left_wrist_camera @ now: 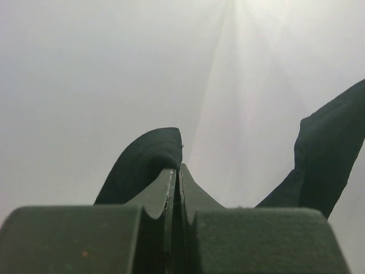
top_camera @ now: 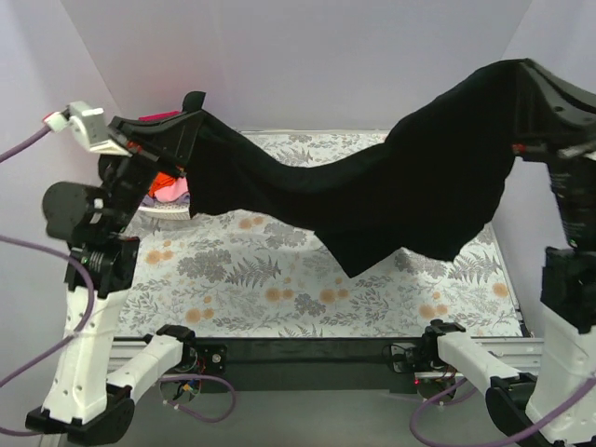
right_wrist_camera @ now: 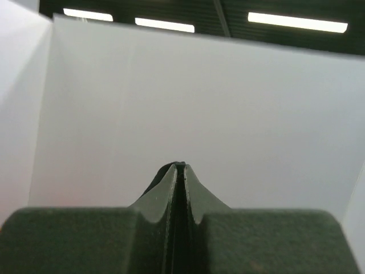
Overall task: Fold and stack the t-shirts
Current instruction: Flatten the tshirt out
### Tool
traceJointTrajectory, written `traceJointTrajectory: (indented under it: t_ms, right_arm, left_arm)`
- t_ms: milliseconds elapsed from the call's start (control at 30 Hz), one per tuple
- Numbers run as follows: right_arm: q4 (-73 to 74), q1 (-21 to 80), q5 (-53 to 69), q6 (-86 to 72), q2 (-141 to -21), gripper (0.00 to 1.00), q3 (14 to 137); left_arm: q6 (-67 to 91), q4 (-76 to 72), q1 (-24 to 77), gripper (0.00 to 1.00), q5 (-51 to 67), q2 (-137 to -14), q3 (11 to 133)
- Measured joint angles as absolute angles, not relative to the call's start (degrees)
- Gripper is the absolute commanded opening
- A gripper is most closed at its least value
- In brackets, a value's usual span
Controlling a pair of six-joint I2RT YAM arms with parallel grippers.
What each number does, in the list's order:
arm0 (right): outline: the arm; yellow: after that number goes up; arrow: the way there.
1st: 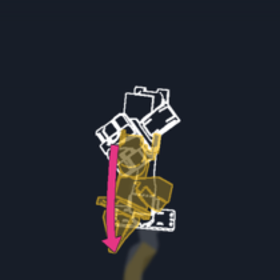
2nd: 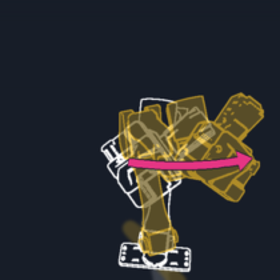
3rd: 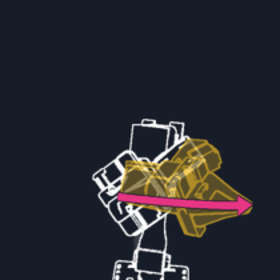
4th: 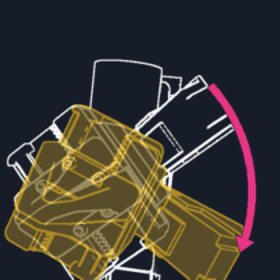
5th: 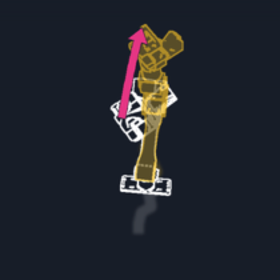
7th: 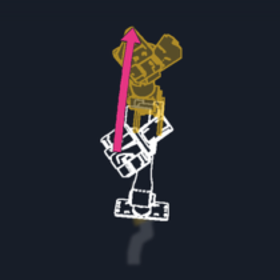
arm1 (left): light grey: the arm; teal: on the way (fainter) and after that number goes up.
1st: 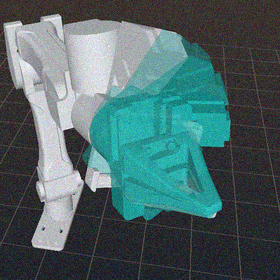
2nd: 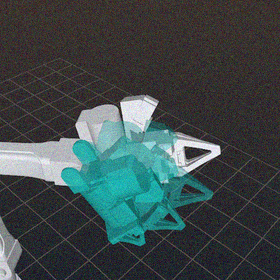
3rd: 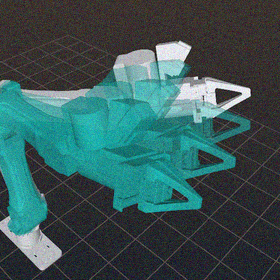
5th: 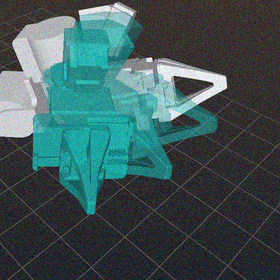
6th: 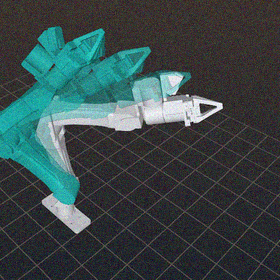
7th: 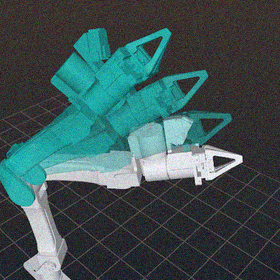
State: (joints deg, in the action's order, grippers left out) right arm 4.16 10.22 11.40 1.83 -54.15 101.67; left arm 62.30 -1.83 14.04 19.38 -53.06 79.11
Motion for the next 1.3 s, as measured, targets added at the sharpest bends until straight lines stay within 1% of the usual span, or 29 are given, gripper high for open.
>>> traceJointTrajectory:
  t_ms: [133,267,400,533,633,733,867,933,1033,1167,1200,1267,1300]
  right_arm:
    - [6.76,10.22,13.34,2.48,-55.46,0.01,114.83]
    - [7.44,10.22,13.47,3.49,-55.51,0.01,123.17]
    - [7.4,10.22,13.13,3.97,-56.31,0.01,128.29]
    - [7.03,10.22,12.12,4.58,-57.8,0.01,128.73]
    - [6.46,10.26,10.15,5.23,-59.48,0.01,124.9]
    - [4.82,10.26,7.73,5.96,-61.19,0.01,117.32]
    - [2.17,10.26,4.32,6.28,-65.3,0.01,102.37]
    - [0.8,10.26,2.7,6.24,-68.66,0.01,95.26]
    - [-0.54,10.26,1.08,5.48,-74.65,0.01,86.46]
    - [-1.98,10.26,-1.54,3.49,-84.34,0.01,79.7]
    - [-2.35,10.31,-2.33,3.01,-87.33,0.01,79.48]
    - [-3.68,10.33,-4.36,2.13,-93.38,0.01,79.35]
    - [-4.23,10.31,-5.54,1.61,-96.25,0.17,79.37]
  left_arm:
    - [63.53,0.19,14.04,0.0,22.2,-49.36,82.63]
    - [64.36,1.65,14.04,0.0,23.77,-45.67,85.19]
    - [64.51,2.17,14.04,0.0,24.03,-43.62,86.59]
    - [64.49,2.68,14.04,0.0,23.35,-43.97,86.78]
    - [64.1,2.44,14.04,0.0,21.5,-45.23,85.65]
    - [63.42,1.06,14.04,0.0,18.72,-47.13,82.21]
    - [62.37,-3.46,14.04,0.0,13.54,-53.19,73.32]
    - [62.15,-5.78,14.04,0.0,11.11,-57.74,69.14]
    - [61.98,-7.84,14.04,0.0,7.4,-67.75,63.46]
    - [62.22,-9.52,13.98,0.0,2.68,-83.35,60.31]
    - [62.39,-9.93,13.98,0.05,1.48,-87.44,60.55]
    - [62.37,-9.32,13.98,0.32,-0.47,-95.24,62.02]
    - [62.33,-8.8,13.98,0.49,-1.39,-99.31,63.4]
